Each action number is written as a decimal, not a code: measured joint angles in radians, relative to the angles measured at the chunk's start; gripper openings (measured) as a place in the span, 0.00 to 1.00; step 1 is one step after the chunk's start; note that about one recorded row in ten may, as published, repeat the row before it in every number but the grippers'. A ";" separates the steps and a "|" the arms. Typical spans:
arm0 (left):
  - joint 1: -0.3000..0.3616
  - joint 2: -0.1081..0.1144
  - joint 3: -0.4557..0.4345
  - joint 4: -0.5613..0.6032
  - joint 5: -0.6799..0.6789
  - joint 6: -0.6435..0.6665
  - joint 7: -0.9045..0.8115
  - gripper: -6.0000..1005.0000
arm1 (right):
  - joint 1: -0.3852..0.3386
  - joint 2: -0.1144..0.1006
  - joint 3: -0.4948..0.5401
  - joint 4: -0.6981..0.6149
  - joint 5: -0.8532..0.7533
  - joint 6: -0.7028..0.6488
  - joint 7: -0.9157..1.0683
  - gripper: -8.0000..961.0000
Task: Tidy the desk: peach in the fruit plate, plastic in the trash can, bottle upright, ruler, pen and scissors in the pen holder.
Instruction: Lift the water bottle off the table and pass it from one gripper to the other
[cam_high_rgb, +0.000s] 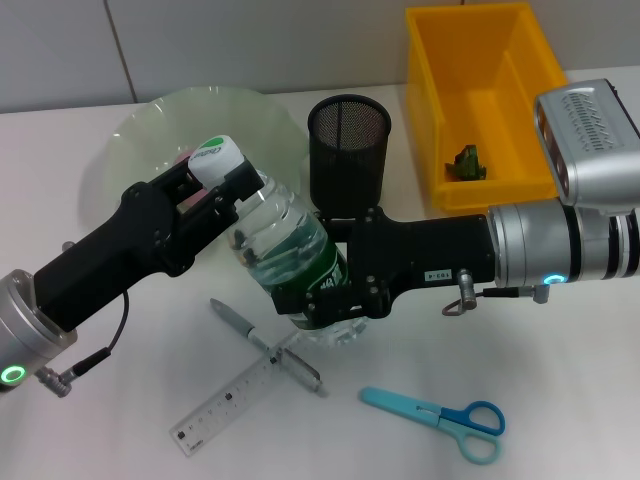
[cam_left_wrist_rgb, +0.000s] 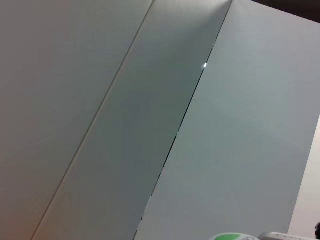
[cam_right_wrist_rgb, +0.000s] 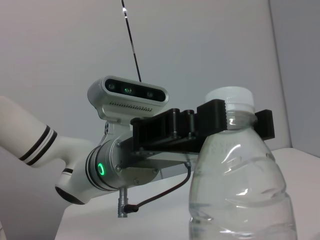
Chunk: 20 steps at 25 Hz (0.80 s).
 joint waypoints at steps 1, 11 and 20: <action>0.000 0.000 0.000 0.000 0.000 0.000 -0.001 0.67 | 0.000 0.000 0.000 0.000 0.000 0.000 0.000 0.84; -0.003 0.000 0.001 -0.001 0.004 0.003 -0.001 0.44 | 0.000 0.000 -0.001 0.000 0.000 0.000 0.000 0.85; -0.004 0.000 0.002 -0.001 0.003 0.005 -0.005 0.44 | 0.000 0.000 0.004 -0.002 0.000 -0.007 0.000 0.85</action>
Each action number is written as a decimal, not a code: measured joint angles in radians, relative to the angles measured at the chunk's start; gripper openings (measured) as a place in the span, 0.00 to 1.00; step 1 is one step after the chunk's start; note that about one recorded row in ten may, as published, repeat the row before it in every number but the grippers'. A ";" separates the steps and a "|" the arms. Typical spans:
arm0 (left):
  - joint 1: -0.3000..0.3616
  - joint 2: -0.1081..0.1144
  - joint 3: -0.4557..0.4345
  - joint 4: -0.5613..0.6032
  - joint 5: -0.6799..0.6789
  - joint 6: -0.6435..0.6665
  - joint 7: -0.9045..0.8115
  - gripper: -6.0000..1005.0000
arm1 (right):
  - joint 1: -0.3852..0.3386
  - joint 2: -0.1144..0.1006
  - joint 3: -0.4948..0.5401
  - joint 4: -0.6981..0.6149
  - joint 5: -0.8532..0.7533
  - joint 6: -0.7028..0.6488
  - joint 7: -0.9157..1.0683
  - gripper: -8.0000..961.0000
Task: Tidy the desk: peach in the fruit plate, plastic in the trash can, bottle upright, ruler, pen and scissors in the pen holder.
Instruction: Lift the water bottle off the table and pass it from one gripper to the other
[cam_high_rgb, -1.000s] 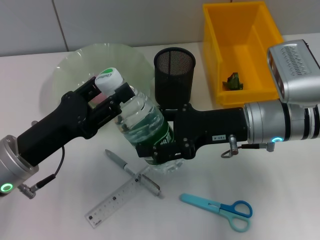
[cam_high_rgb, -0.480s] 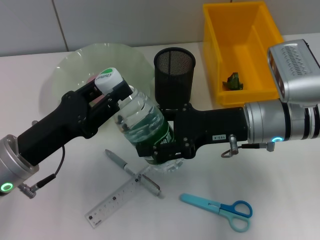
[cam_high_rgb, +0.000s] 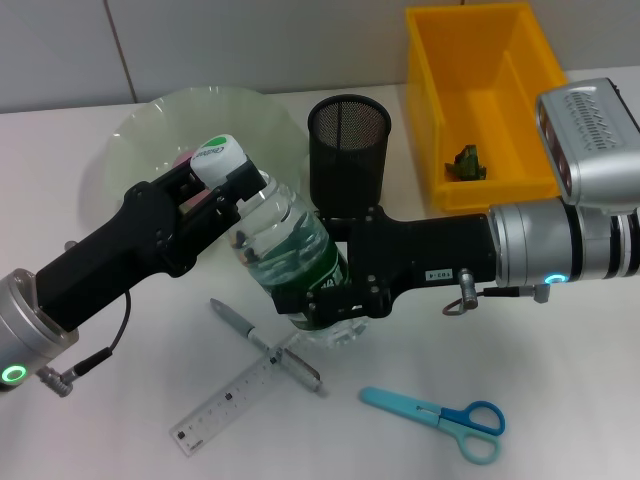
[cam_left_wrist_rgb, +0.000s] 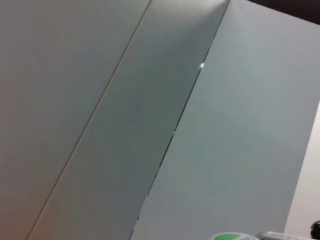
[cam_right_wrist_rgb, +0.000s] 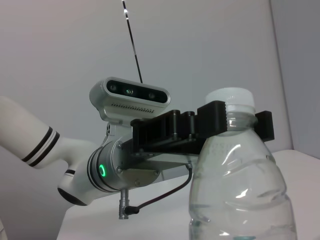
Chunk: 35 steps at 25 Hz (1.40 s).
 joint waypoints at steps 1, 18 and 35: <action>0.000 0.000 0.000 0.000 0.000 0.000 0.000 0.44 | 0.000 0.000 -0.001 -0.003 0.000 0.000 0.000 0.85; -0.007 0.001 0.000 0.003 -0.001 -0.002 0.000 0.44 | 0.002 0.000 -0.004 -0.006 0.029 0.028 0.005 0.86; -0.011 0.001 -0.009 0.005 -0.001 -0.002 -0.012 0.44 | 0.002 0.000 -0.036 -0.003 0.021 0.046 0.010 0.86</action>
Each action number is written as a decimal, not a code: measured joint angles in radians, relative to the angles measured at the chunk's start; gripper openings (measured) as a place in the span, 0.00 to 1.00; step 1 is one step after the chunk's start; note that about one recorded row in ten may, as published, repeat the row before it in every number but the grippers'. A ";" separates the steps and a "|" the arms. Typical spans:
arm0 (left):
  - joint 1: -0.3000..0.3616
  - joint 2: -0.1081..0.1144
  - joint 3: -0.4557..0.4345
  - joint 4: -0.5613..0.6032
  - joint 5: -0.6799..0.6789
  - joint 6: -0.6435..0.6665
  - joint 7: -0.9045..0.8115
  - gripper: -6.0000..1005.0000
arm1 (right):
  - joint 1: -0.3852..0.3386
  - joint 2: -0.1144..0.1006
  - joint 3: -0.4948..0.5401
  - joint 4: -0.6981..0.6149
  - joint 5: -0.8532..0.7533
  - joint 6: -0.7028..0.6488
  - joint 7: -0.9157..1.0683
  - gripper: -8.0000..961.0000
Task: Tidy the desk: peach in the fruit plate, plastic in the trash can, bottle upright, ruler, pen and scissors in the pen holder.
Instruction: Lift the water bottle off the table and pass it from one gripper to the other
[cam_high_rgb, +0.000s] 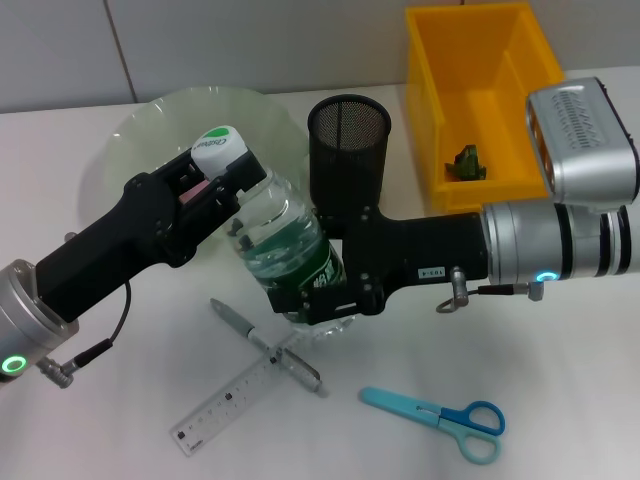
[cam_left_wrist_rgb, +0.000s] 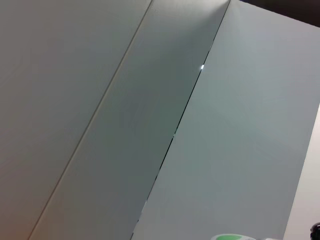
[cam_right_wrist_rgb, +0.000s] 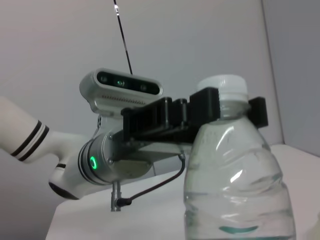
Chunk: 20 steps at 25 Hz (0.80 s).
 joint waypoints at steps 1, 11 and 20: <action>0.000 0.000 0.000 0.000 0.000 0.000 -0.003 0.44 | 0.000 0.000 -0.003 0.000 0.000 0.001 0.000 0.86; -0.001 0.000 0.000 -0.001 -0.016 0.000 -0.014 0.44 | 0.000 0.000 -0.027 0.004 0.003 0.029 0.015 0.86; 0.000 0.001 -0.001 0.002 -0.029 0.001 -0.015 0.44 | -0.004 0.000 -0.044 0.005 0.004 0.037 0.017 0.86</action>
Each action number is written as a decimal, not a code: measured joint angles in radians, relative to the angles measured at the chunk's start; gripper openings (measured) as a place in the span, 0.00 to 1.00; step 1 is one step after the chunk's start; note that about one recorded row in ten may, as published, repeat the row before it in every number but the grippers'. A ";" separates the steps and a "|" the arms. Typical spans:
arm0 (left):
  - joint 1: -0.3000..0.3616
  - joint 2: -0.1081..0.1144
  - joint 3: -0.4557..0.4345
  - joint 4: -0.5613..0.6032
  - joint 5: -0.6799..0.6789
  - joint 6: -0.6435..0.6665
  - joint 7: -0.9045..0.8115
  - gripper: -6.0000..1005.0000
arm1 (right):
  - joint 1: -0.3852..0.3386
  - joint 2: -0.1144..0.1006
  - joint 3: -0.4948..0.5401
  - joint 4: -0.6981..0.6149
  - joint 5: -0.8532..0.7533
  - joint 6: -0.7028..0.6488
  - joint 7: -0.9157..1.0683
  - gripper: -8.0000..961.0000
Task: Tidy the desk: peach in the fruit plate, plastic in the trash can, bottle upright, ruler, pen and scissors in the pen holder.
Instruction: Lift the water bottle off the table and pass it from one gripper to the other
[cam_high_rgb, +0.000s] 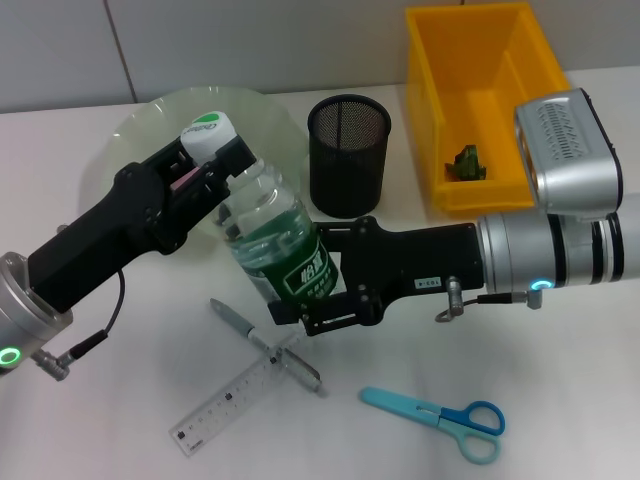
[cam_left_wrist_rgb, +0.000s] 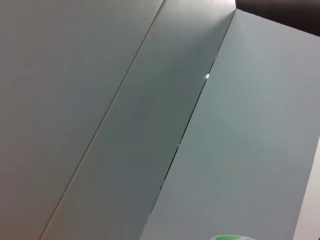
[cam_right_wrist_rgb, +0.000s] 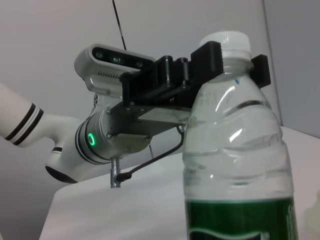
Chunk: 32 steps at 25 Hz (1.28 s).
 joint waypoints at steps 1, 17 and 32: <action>0.000 0.000 0.000 0.000 -0.003 0.000 0.000 0.44 | -0.001 0.000 0.000 0.000 -0.001 0.000 0.000 0.86; -0.014 0.002 -0.001 0.003 -0.021 -0.008 0.000 0.44 | -0.007 -0.003 -0.003 0.000 -0.031 0.014 0.035 0.86; -0.014 0.005 -0.002 0.029 -0.024 -0.011 -0.005 0.44 | -0.036 -0.006 -0.003 0.002 -0.059 0.043 0.038 0.85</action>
